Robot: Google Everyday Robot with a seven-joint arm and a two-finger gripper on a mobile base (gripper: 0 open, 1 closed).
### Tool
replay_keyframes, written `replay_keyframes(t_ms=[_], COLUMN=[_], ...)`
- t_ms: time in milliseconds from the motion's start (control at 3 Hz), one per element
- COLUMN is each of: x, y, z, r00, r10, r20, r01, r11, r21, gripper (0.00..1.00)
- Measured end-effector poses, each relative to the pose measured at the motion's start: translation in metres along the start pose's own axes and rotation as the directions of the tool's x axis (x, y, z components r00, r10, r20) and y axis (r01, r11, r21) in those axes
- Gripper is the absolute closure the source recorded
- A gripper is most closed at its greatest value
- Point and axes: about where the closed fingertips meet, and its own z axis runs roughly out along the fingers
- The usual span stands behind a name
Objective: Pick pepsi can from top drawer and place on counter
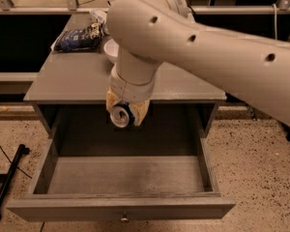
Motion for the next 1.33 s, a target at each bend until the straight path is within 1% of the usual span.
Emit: replay_keyframes(t_ms=[333,667,1000,1333], x=[0.007,0.012,0.008,-0.006], y=[-0.018,-0.044,-0.066,-0.102], z=[-0.036,-0.062,-0.055,-0.025], r00=[1.0,0.998,0.996,0.988], r10=[-0.014,-0.047,-0.087,-0.155], r20=[-0.015,-0.032,-0.015,-0.02], r01=[0.015,0.05,0.088,0.156], r11=[0.9988,0.993,0.9815,0.964], r21=[0.046,0.106,0.17,0.216], gripper=[1.0,1.0,1.0,1.0])
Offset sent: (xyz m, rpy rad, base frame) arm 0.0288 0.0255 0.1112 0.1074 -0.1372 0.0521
